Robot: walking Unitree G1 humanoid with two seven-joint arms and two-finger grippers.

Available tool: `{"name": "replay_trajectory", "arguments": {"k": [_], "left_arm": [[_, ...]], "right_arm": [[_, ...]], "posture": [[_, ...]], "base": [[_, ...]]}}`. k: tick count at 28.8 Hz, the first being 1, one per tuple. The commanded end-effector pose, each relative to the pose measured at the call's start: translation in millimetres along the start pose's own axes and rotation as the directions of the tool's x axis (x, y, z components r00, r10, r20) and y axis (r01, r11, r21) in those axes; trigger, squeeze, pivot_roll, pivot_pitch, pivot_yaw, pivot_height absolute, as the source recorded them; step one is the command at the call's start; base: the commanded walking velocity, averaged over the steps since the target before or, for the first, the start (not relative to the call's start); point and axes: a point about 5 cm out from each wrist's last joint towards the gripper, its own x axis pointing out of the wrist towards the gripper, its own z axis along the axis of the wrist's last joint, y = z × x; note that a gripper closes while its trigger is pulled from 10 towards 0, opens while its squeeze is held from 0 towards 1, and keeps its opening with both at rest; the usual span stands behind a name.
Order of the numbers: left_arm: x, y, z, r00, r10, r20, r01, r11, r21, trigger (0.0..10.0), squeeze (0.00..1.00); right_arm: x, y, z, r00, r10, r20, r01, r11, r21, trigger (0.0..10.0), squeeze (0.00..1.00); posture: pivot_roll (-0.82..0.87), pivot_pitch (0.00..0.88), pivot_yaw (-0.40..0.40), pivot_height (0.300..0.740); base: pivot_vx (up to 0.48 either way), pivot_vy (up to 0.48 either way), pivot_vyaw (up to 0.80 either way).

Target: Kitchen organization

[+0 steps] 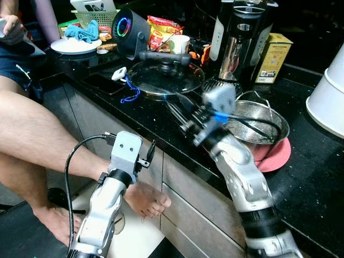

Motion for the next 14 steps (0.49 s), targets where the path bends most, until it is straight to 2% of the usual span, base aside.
{"name": "replay_trajectory", "arguments": {"k": [1, 2, 5, 6, 7, 10, 12, 13, 14], "left_arm": [[-0.8, -1.2, -1.5, 1.0, -0.004, -0.011, 0.004, 1.0, -0.01, 10.0, 0.0], [-1.0, -1.7, -1.2, 1.0, -0.004, -0.011, 0.004, 1.0, -0.01, 10.0, 0.0], [-1.1, -2.0, -1.0, 1.0, -0.004, -0.01, 0.004, 1.0, -0.009, 10.0, 0.0], [-1.1, -2.0, -1.0, 1.0, -0.005, -0.011, 0.004, 1.0, -0.01, 10.0, 0.0], [-1.3, -2.2, -0.9, 1.0, -0.005, -0.011, 0.005, 1.0, -0.011, 10.0, 0.0], [-1.6, -2.6, -0.5, 1.0, -0.007, -0.011, 0.007, 1.0, -0.012, 10.0, 0.0], [-1.7, -2.7, -0.3, 1.0, -0.008, -0.011, 0.008, 1.0, -0.013, 10.0, 0.0], [-1.6, -3.0, -0.2, 1.0, -0.01, -0.011, 0.009, 1.0, -0.013, 10.0, 0.0], [-1.6, -3.3, -0.1, 1.0, -0.01, -0.011, 0.01, 1.0, -0.014, 10.0, 0.0]], "right_arm": [[9.7, 3.7, 10.4, 1.0, 0.011, 0.017, -0.01, 0.998, -0.063, 10.0, 0.0], [17.6, 0.2, 23.0, 0.999, -0.002, 0.039, 0.007, 0.991, -0.133, 10.0, 0.0], [20.0, -6.1, 29.8, 0.999, -0.029, 0.027, 0.034, 0.975, -0.22, 10.0, 0.0], [20.6, -8.0, 32.1, 1.0, -0.022, 0.0, 0.021, 0.948, -0.317, 10.0, 0.91], [21.6, -10.0, 35.7, 0.999, -0.016, -0.033, 0.0, 0.907, -0.421, 10.0, 1.0], [22.7, -10.8, 37.4, 0.997, -0.019, -0.069, -0.014, 0.891, -0.454, 10.0, 1.0], [24.8, -8.0, 33.3, 0.985, -0.009, -0.173, -0.077, 0.872, -0.483, 10.0, 1.0], [25.0, -7.7, 29.6, 0.972, -0.022, -0.233, -0.089, 0.886, -0.456, 10.0, 0.0], [24.6, -7.3, 25.5, 0.955, -0.033, -0.295, -0.099, 0.901, -0.422, 10.0, 0.0]], "posture": [[-0.04, 0.0, -0.032, 0.74], [-0.03, 0.0, -0.034, 0.74], [-0.03, 0.0, -0.035, 0.74], [-0.03, 0.0, -0.035, 0.74], [-0.04, 0.0, -0.032, 0.74], [-0.04, 0.0, -0.033, 0.74], [-0.04, 0.0, -0.033, 0.74], [-0.04, 0.0, -0.034, 0.74], [-0.04, 0.0, -0.034, 0.74]], "base": [[0.0, 0.0, 0.0], [0.0, 0.0, 0.0], [0.0, 0.0, 0.0], [0.0, 0.0, 0.0], [0.0, 0.0, 0.0], [0.0, 0.0, 0.0], [0.0, 0.0, 0.0], [0.0, 0.0, 0.0], [0.0, 0.0, 0.0]]}}
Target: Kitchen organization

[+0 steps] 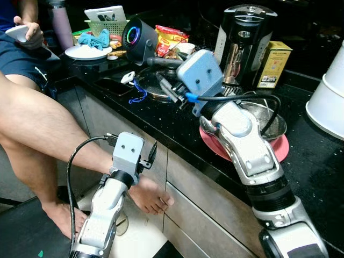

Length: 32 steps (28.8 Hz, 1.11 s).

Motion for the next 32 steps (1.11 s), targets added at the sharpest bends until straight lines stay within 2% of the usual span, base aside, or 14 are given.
{"name": "replay_trajectory", "arguments": {"k": [1, 2, 3, 5, 7, 9, 10, 13, 18, 23, 25, 28, 32], "left_arm": [[-1.0, -1.5, 0.3, 1.0, -0.005, -0.006, 0.005, 1.0, -0.011, 10.0, 0.0], [-0.9, -1.7, 0.3, 1.0, -0.005, -0.006, 0.005, 1.0, -0.011, 10.0, 0.0], [-0.8, -2.3, 0.4, 1.0, -0.006, -0.007, 0.006, 1.0, -0.013, 10.0, 0.0], [-0.7, -2.8, 0.5, 1.0, -0.007, -0.007, 0.007, 1.0, -0.013, 10.0, 0.0], [-0.6, -3.2, 0.6, 1.0, -0.008, -0.006, 0.007, 1.0, -0.014, 10.0, 0.0], [-0.6, -3.7, 0.6, 1.0, -0.008, -0.006, 0.008, 1.0, -0.014, 10.0, 0.0], [-0.6, -3.7, 0.6, 1.0, -0.008, -0.006, 0.008, 1.0, -0.014, 10.0, 0.0], [-0.6, -4.1, 0.5, 1.0, -0.008, -0.007, 0.008, 1.0, -0.014, 10.0, 0.0], [-0.5, -4.8, 0.3, 1.0, -0.01, -0.008, 0.01, 1.0, -0.016, 10.0, 0.0], [-0.2, -5.8, -0.1, 1.0, -0.014, -0.008, 0.014, 1.0, -0.017, 10.0, 0.0], [-0.1, -6.3, -0.2, 1.0, -0.016, -0.009, 0.016, 1.0, -0.018, 10.0, 0.0], [0.1, -7.1, -0.4, 1.0, -0.019, -0.008, 0.019, 1.0, -0.019, 10.0, 0.0], [0.2, -7.9, -0.1, 1.0, -0.019, -0.007, 0.019, 1.0, -0.02, 10.0, 0.0]], "right_arm": [[1.2, 4.1, -1.1, 0.997, 0.033, -0.066, -0.032, 0.999, 0.016, 10.0, 0.0], [1.1, 5.5, -4.2, 0.992, 0.045, -0.115, -0.039, 0.998, 0.049, 10.0, 0.0], [-2.1, 10.5, -14.9, 0.963, 0.1, -0.249, -0.071, 0.99, 0.123, 10.0, 0.0], [-5.2, 13.4, -22.8, 0.933, 0.137, -0.334, -0.105, 0.988, 0.111, 10.0, 0.0], [-8.2, 11.3, -30.9, 0.907, 0.134, -0.4, -0.09, 0.988, 0.127, 10.0, 0.0], [-9.7, 5.0, -34.8, 0.894, 0.108, -0.435, -0.034, 0.984, 0.176, 10.0, 0.0], [-9.7, 5.0, -34.8, 0.894, 0.108, -0.435, -0.034, 0.984, 0.176, 10.0, 0.0], [-9.4, -7.9, -33.2, 0.879, 0.056, -0.474, 0.056, 0.974, 0.218, 10.0, 0.0], [-7.7, -27.4, -20.1, 0.872, -0.031, -0.488, 0.163, 0.959, 0.231, 10.0, 0.0], [-8.2, -36.6, -15.4, 0.867, -0.091, -0.49, 0.21, 0.958, 0.193, 10.0, 0.0], [-7.8, -40.4, -16.3, 0.86, -0.137, -0.492, 0.224, 0.967, 0.122, 10.0, 0.0], [-5.0, -30.1, -26.1, 0.838, -0.149, -0.525, 0.156, 0.987, -0.032, 10.0, 0.0], [-2.2, -22.4, -35.1, 0.818, -0.15, -0.556, 0.139, 0.988, -0.061, 10.0, 0.0]], "posture": [[-0.04, 0.0, -0.034, 0.74], [-0.04, 0.0, -0.034, 0.74], [-0.05, 0.0, -0.035, 0.74], [-0.05, 0.0, -0.035, 0.74], [-0.05, 0.0, -0.036, 0.74], [-0.04, 0.0, -0.038, 0.74], [-0.04, 0.0, -0.038, 0.74], [-0.05, 0.0, -0.038, 0.74], [-0.05, 0.0, -0.038, 0.74], [-0.05, 0.0, -0.037, 0.74], [-0.05, 0.0, -0.038, 0.74], [-0.05, 0.0, -0.04, 0.74], [-0.05, 0.0, -0.043, 0.74]], "base": [[0.0, 0.0, 0.0], [0.0, 0.0, 0.0], [0.0, 0.0, 0.0], [0.0, 0.0, 0.0], [0.0, 0.0, 0.0], [0.0, 0.0, 0.0], [0.0, 0.0, 0.0], [0.0, 0.0, 0.0], [0.0, 0.0, 0.0], [0.0, 0.0, 0.0], [0.0, 0.0, 0.0], [0.0, 0.0, 0.0], [0.0, 0.0, 0.0]]}}
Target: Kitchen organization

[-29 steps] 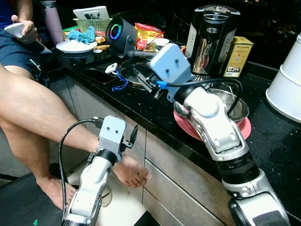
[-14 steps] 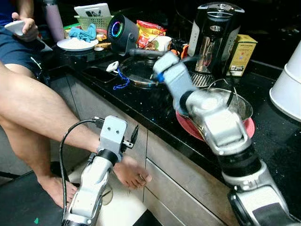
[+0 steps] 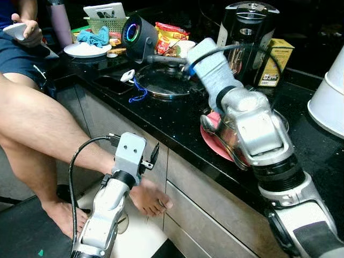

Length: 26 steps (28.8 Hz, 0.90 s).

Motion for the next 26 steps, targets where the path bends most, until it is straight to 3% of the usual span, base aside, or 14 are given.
{"name": "replay_trajectory", "arguments": {"k": [1, 20, 21, 23, 24, 25, 26], "left_arm": [[-0.8, -0.8, -0.8, 1.0, -0.004, -0.007, 0.004, 1.0, -0.003, 10.0, 0.0], [-1.9, -2.7, 1.1, 1.0, -0.002, -0.002, 0.002, 1.0, -0.005, 10.0, 0.0], [-1.9, -3.2, 1.3, 1.0, -0.003, -0.002, 0.003, 1.0, -0.007, 10.0, 0.0], [-1.7, -4.1, 1.6, 1.0, -0.003, -0.002, 0.003, 1.0, -0.008, 10.0, 0.0], [-1.7, -4.5, 1.6, 1.0, -0.004, -0.001, 0.003, 1.0, -0.009, 10.0, 0.0], [-1.6, -4.7, 1.6, 1.0, -0.003, -0.002, 0.003, 1.0, -0.01, 10.0, 0.0], [-1.6, -5.0, 1.7, 1.0, -0.003, -0.001, 0.003, 1.0, -0.011, 10.0, 0.0]], "right_arm": [[3.3, 2.9, -0.8, 1.0, -0.016, -0.006, 0.016, 1.0, -0.023, 10.0, 0.0], [20.9, 10.1, 6.1, 0.995, -0.101, -0.028, 0.096, 0.986, -0.139, 10.0, 0.0], [23.1, 12.9, 5.1, 0.993, -0.112, -0.032, 0.105, 0.98, -0.17, 9.3, 0.0], [25.7, 16.3, 3.0, 0.992, -0.122, -0.039, 0.111, 0.972, -0.209, 9.0, 0.0], [26.8, 17.5, 1.5, 0.991, -0.126, -0.043, 0.113, 0.968, -0.223, 5.5, 0.0], [27.4, 18.0, 0.6, 0.991, -0.127, -0.046, 0.114, 0.967, -0.229, 5.5, 0.0], [28.2, 17.6, -1.0, 0.989, -0.139, -0.049, 0.122, 0.96, -0.251, 0.0, 0.0]], "posture": [[-0.05, 0.0, -0.044, 0.74], [-0.05, 0.0, -0.05, 0.74], [-0.05, 0.0, -0.051, 0.74], [-0.05, 0.0, -0.053, 0.74], [-0.05, 0.0, -0.053, 0.74], [-0.05, 0.0, -0.053, 0.74], [-0.05, 0.0, -0.054, 0.74]], "base": [[0.0, 0.0, 0.0], [0.0, 0.0, 0.0], [0.0, 0.0, 0.0], [0.0, 0.0, 0.0], [0.0, 0.0, 0.0], [0.0, 0.0, 0.0], [0.0, 0.0, 0.0]]}}
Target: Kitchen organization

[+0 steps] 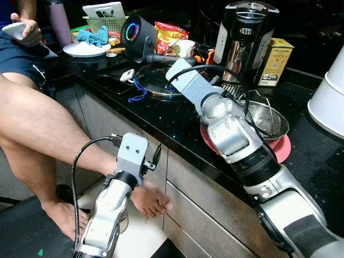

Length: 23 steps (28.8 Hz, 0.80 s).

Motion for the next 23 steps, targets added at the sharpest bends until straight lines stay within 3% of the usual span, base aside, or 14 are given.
{"name": "replay_trajectory", "arguments": {"k": [1, 15, 18, 20, 23], "left_arm": [[-1.5, -1.5, 1.6, 1.0, 0.003, -0.001, -0.003, 1.0, -0.004, 10.0, 0.0], [-1.7, -2.2, 1.4, 1.0, -0.002, -0.004, 0.002, 1.0, -0.011, 10.0, 0.0], [-1.7, -2.0, 1.2, 1.0, -0.004, -0.006, 0.004, 1.0, -0.011, 10.0, 0.0], [-1.7, -2.0, 1.2, 1.0, -0.004, -0.006, 0.004, 1.0, -0.011, 10.0, 0.0], [-1.6, -2.2, 1.2, 1.0, -0.005, -0.005, 0.004, 1.0, -0.01, 10.0, 0.0]], "right_arm": [[0.8, -0.9, 2.6, 1.0, -0.021, 0.008, 0.021, 0.999, -0.033, 0.0, 0.0], [3.4, -4.7, 0.2, 0.998, -0.063, 0.006, 0.063, 0.993, -0.102, 0.0, 0.0], [2.1, -6.0, 5.7, 0.997, -0.063, 0.049, 0.068, 0.992, -0.102, 0.0, 0.0], [0.8, -7.0, 10.0, 0.995, -0.059, 0.08, 0.067, 0.994, -0.089, 0.0, 0.0], [-6.9, -20.0, 26.6, 0.979, -0.059, 0.197, 0.055, 0.998, 0.026, 0.0, 0.0]], "posture": [[-0.05, 0.0, -0.054, 0.74], [-0.06, 0.0, -0.051, 0.74], [-0.06, 0.0, -0.048, 0.74], [-0.06, 0.0, -0.048, 0.74], [-0.05, 0.0, -0.045, 0.74]], "base": [[0.0, 0.0, 0.0], [0.0, 0.0, 0.0], [0.0, 0.0, 0.0], [0.0, 0.0, 0.0], [0.0, 0.0, 0.0]]}}
